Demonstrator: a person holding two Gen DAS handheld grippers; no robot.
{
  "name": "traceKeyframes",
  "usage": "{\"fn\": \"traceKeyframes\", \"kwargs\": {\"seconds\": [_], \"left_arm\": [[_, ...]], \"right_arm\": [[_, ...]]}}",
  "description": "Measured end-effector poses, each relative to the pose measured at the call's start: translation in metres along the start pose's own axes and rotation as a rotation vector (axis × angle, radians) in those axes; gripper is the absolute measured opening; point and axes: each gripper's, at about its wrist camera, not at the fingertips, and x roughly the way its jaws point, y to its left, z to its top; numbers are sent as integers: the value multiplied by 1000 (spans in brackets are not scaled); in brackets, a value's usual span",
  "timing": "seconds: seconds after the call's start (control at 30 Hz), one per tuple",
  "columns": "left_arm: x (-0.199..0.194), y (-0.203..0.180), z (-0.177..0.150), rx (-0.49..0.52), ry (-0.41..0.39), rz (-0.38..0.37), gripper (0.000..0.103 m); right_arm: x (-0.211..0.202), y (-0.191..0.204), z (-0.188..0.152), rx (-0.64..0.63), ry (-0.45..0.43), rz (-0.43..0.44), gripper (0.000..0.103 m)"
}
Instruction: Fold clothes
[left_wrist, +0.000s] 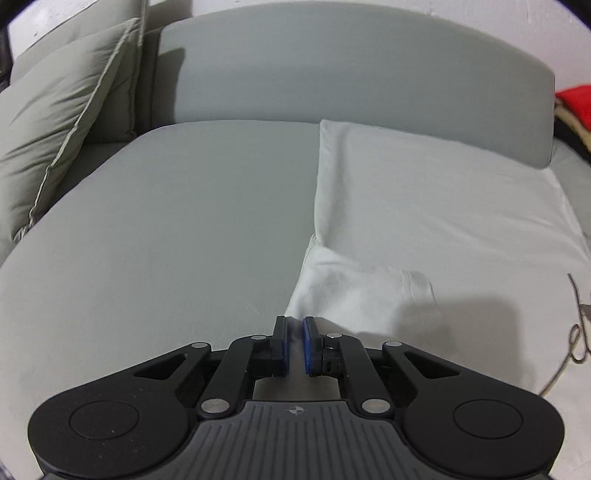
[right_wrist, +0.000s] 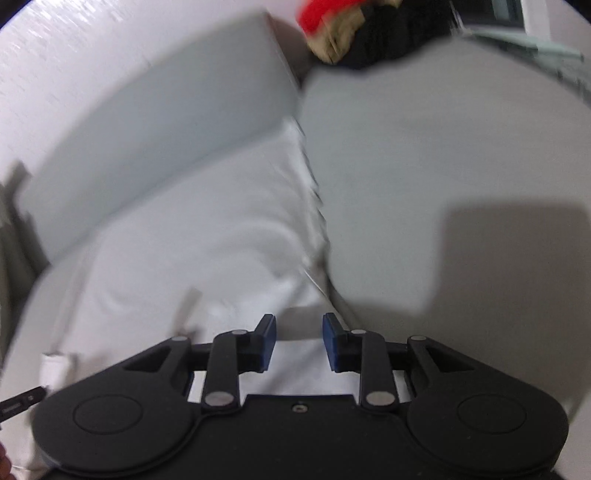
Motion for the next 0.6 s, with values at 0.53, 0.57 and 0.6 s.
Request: {"fn": "traceKeyframes", "kwargs": {"seconds": [0.53,0.57,0.6], "left_arm": [[-112,-2,-79,86,-70,-37,25],[-112,-7,-77,94,-88,-35,27],[-111,-12,-73,99,-102,-30,28]], "right_arm": [[-131,-13,-85,24,-10,24,40],[-130,-10,-81,17,-27,40,40],[-128,-5,-77,7,-41,54,39]]}}
